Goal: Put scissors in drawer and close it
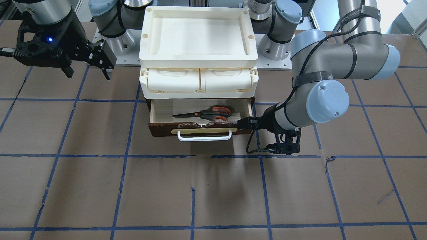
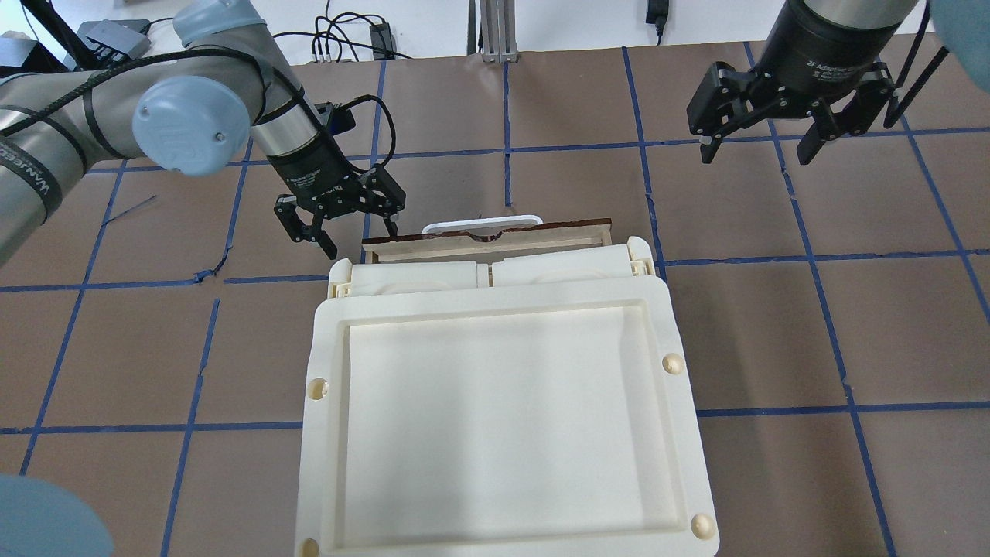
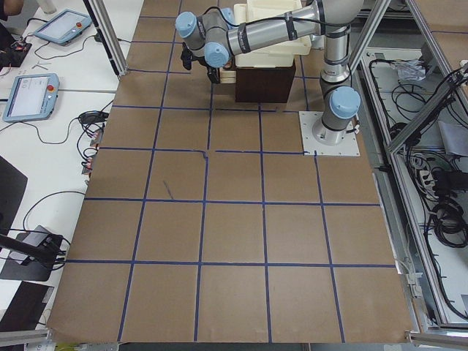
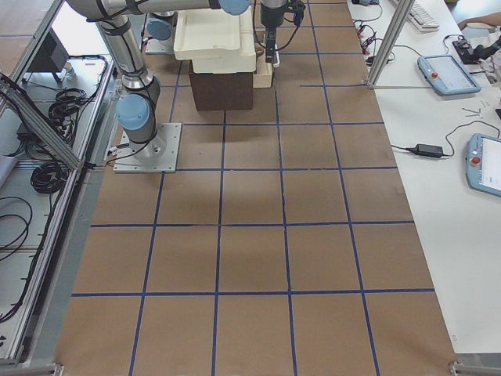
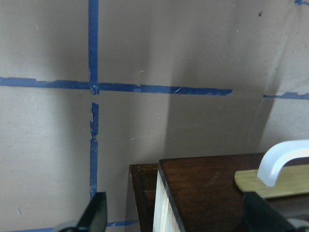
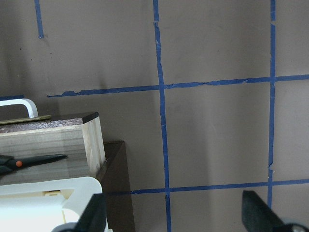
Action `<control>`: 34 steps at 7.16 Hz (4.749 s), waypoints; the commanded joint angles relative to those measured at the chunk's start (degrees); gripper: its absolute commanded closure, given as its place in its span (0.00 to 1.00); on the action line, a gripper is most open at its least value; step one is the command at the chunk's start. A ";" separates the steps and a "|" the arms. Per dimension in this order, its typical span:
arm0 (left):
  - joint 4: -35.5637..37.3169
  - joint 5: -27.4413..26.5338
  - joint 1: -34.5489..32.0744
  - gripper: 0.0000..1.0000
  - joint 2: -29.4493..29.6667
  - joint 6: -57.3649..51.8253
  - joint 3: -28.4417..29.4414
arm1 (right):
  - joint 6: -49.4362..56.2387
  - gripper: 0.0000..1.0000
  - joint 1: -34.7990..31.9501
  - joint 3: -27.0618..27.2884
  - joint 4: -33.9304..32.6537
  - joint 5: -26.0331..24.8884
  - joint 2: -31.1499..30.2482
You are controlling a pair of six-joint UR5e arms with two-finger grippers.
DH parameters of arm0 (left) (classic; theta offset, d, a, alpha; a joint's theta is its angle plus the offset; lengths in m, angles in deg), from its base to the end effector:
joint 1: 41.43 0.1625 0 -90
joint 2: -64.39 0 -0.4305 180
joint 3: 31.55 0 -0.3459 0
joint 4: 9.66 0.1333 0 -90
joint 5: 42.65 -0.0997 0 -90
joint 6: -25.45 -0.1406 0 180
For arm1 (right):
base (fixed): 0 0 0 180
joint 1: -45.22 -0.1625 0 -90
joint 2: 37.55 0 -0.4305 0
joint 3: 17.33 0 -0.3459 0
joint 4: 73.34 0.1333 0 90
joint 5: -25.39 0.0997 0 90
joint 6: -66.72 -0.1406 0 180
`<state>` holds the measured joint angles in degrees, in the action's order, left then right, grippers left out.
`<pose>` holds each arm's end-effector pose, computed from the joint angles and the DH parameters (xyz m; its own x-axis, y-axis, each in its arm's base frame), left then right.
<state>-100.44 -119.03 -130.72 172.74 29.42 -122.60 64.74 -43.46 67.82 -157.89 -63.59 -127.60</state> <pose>-0.1601 -0.5103 0.2936 -0.9677 -0.1580 0.1966 -0.0788 0.9298 0.3594 0.1256 -0.4456 0.4810 -0.9982 0.0577 -0.0175 0.0576 0.9983 0.0102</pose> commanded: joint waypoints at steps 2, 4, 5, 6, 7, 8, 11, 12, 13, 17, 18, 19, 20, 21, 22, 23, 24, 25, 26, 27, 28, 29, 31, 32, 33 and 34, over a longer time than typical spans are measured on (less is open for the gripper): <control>-4.84 0.00 0.09 0.00 -0.16 2.26 0.00 | -0.04 0.00 0.09 -0.17 -0.09 1.26 -0.04; -7.65 -0.52 0.09 0.00 -0.24 2.62 0.00 | 0.13 0.00 0.61 -0.08 -2.72 0.57 0.05; -8.88 -1.40 0.00 0.00 -0.25 2.70 0.00 | 2.92 0.00 0.70 -0.17 -6.55 1.17 1.09; -10.63 -1.49 0.00 0.00 -0.25 2.70 0.00 | 3.64 0.00 0.44 -0.17 -8.07 1.18 1.02; -12.04 -1.49 0.09 0.00 -0.25 2.70 0.00 | 3.56 0.00 0.27 0.09 -7.91 1.00 1.45; -12.49 -1.49 0.00 0.00 -0.25 2.79 0.00 | 3.48 0.00 0.26 0.18 -7.74 0.91 1.46; -13.46 -1.41 -0.09 0.00 -0.25 4.19 0.00 | 3.30 0.00 0.26 0.71 -7.91 1.35 1.37; -13.55 -1.32 -0.26 0.00 -0.25 4.29 0.00 | 2.60 0.00 0.79 0.97 -7.74 1.09 1.54; -13.64 -1.32 -1.05 0.00 -0.25 4.46 -0.26 | 2.42 0.00 0.88 0.63 -7.30 1.26 2.41; -1.89 -1.49 -1.23 0.00 -0.33 4.29 1.22 | 0.22 0.00 0.88 0.80 -5.10 1.18 2.60; 3.36 -1.93 -1.14 0.00 -0.77 4.29 1.66 | 0.40 0.00 1.23 0.89 -5.10 1.44 2.60; 6.02 -3.67 -0.97 0.00 -1.38 4.20 2.71 | 0.49 0.00 0.88 0.71 -5.45 1.27 2.60; 6.40 -5.34 -0.88 0.00 -3.56 3.59 3.85 | 0.66 0.00 1.40 0.63 -5.02 0.74 2.51; 6.66 -5.54 -0.18 0.00 -5.93 0.45 4.56 | 0.58 0.00 1.49 0.62 -5.19 -0.05 2.51; 8.84 -7.45 1.83 0.00 -8.22 -0.45 4.66 | 0.58 0.00 1.49 0.62 -5.27 0.12 2.34; 9.29 -8.08 3.76 0.00 -10.24 -1.59 4.48 | 0.58 0.00 1.32 0.80 -5.88 0.90 2.34; 8.69 -8.26 3.87 0.00 -12.00 -2.38 4.39 | 0.49 0.00 1.32 0.45 -5.89 0.83 2.16; 8.51 -8.35 3.43 0.00 -14.02 -2.39 2.83 | 0.57 0.00 0.97 0.80 -5.80 0.65 2.16; 8.68 -8.78 3.69 0.00 -15.44 -3.00 2.98 | 0.58 0.00 0.88 0.80 -5.72 0.39 2.16; 8.51 -10.62 3.69 0.00 -16.32 -4.57 3.16 | 0.58 0.00 0.88 0.80 -5.98 0.82 2.16; 6.86 -12.55 3.08 0.00 -17.03 -4.50 2.29 | 0.66 0.00 0.88 0.54 -5.98 0.65 2.51; 4.32 -12.57 3.42 0.00 -18.60 -4.59 2.11 | 0.58 0.00 0.88 0.36 -5.89 0.82 2.60; 2.36 -12.66 3.60 0.00 -18.97 -4.59 2.11 | 0.58 0.00 0.97 0.45 -5.19 0.74 2.60; 2.36 -12.66 3.60 0.00 -19.05 -4.59 2.11 | 0.58 0.00 0.97 0.45 -5.27 0.82 2.51; 2.44 -12.57 3.43 0.00 -18.97 -4.59 2.11 | 0.58 0.00 0.88 0.54 -5.45 0.82 2.51; 2.44 -12.57 3.51 0.00 -18.97 -4.59 2.11 | 0.58 0.00 0.88 0.36 -5.45 0.82 2.51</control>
<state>-97.99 -131.62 -127.21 153.77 24.83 -120.49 65.31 -42.54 68.28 -163.28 -62.77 -125.08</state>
